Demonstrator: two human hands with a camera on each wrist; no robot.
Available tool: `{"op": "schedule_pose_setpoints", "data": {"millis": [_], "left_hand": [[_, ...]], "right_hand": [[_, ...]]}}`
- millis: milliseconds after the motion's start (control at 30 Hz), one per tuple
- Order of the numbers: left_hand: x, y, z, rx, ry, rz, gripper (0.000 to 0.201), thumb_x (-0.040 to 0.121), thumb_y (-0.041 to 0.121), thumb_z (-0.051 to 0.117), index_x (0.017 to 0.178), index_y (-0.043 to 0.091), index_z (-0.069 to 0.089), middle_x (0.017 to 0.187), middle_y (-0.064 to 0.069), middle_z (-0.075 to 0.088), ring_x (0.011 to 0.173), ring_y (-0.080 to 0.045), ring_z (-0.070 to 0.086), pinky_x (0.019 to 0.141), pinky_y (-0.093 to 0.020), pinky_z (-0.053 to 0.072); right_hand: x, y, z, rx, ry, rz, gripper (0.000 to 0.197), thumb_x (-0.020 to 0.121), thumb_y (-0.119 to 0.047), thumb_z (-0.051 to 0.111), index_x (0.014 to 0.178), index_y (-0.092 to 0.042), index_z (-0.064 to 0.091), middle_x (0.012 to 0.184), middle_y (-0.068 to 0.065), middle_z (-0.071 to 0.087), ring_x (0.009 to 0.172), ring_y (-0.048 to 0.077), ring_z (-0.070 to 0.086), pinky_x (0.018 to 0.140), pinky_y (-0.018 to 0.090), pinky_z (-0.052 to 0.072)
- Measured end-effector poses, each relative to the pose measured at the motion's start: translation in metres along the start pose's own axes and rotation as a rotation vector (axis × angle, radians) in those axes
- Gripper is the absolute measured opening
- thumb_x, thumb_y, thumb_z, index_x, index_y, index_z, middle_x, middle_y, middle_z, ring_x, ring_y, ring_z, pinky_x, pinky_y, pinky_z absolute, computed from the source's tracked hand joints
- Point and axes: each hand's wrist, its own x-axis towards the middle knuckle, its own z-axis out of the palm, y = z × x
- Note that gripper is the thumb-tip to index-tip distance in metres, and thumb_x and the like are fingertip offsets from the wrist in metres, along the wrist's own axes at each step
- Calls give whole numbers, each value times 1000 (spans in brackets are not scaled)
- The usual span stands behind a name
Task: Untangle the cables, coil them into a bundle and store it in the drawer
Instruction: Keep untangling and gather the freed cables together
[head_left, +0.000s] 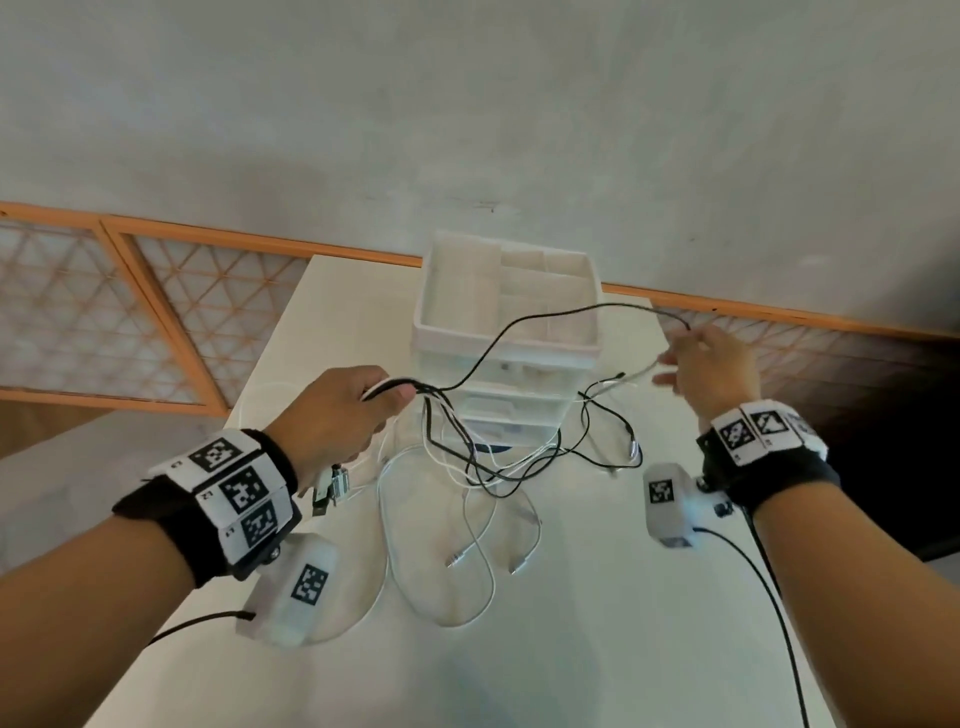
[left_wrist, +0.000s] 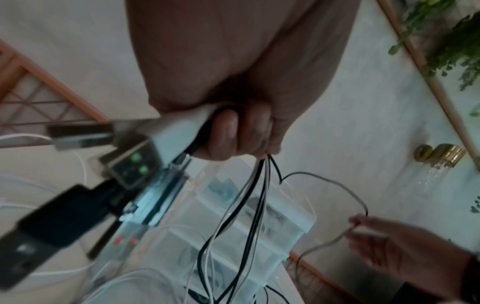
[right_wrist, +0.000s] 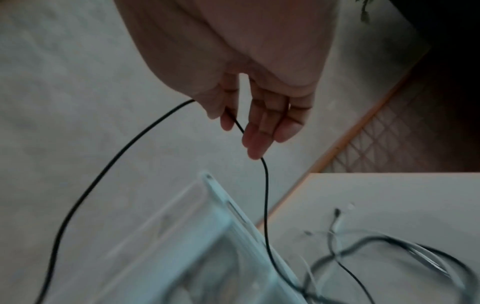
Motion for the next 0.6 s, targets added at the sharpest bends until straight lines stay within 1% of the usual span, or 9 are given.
{"op": "schedule_pose_setpoints", "data": {"millis": [133, 200, 267, 333, 367, 400, 467, 533, 600], "left_hand": [[2, 0, 3, 124, -2, 1, 36, 95, 36, 61, 74, 8, 51, 60, -5, 46, 37, -9, 28, 39, -21, 25], [3, 3, 3, 112, -6, 0, 40, 94, 37, 62, 77, 2, 53, 63, -8, 42, 39, -9, 27, 39, -20, 23], [3, 6, 3, 74, -3, -12, 44, 94, 42, 60, 82, 0, 61, 61, -4, 41, 42, -10, 26, 41, -21, 23], [2, 8, 3, -42, -8, -44, 47, 97, 46, 51, 86, 4, 67, 56, 3, 39, 42, -10, 24, 42, -21, 20], [3, 9, 3, -98, -12, -56, 48, 100, 45, 47, 87, 4, 68, 53, 5, 37, 42, -10, 23, 42, -21, 19], [3, 10, 3, -119, -14, -57, 48, 102, 42, 43, 88, 4, 69, 51, 7, 37, 42, -10, 22, 41, -21, 18], [3, 12, 8, -69, -24, -28, 45, 103, 36, 41, 88, 7, 72, 49, 9, 37, 42, -11, 22, 41, -21, 19], [0, 17, 17, -4, -51, 27, 42, 102, 35, 43, 88, 12, 75, 51, 10, 38, 40, -10, 25, 40, -22, 22], [-6, 24, 27, 55, -81, 121, 40, 101, 35, 46, 84, 13, 75, 50, 11, 40, 40, -8, 29, 41, -21, 27]], "right_hand": [[19, -28, -2, 62, 97, -179, 19, 98, -25, 52, 109, -17, 66, 92, 0, 72, 73, 9, 70, 62, 19, 49], [26, -23, 2, 60, 55, -176, 27, 89, -27, 58, 113, -21, 67, 105, 1, 72, 83, 15, 71, 76, 22, 54], [27, -8, 8, -109, -109, -95, 52, 80, -23, 60, 133, -25, 58, 125, 1, 64, 108, 23, 64, 92, 31, 47], [18, 9, 15, -329, -273, -40, 69, 84, -10, 60, 149, -21, 41, 147, 8, 50, 130, 28, 52, 101, 34, 42], [10, 13, 18, -382, -287, -30, 70, 84, -9, 60, 150, -21, 39, 148, 10, 49, 131, 29, 51, 102, 36, 44], [-3, 13, 22, -374, -260, -38, 67, 83, -11, 62, 147, -23, 43, 138, 9, 57, 124, 28, 56, 100, 37, 47], [-37, 3, 32, -205, -263, -158, 56, 81, -17, 69, 134, -28, 56, 99, 1, 67, 97, 20, 65, 90, 35, 52], [-79, -18, 45, -16, -490, -310, 56, 80, -23, 76, 130, -38, 55, 70, -2, 65, 69, 10, 63, 77, 26, 54], [-113, -32, 64, -24, -732, -420, 49, 82, -34, 77, 125, -42, 54, 57, -8, 60, 53, 4, 54, 61, 17, 46]]}}
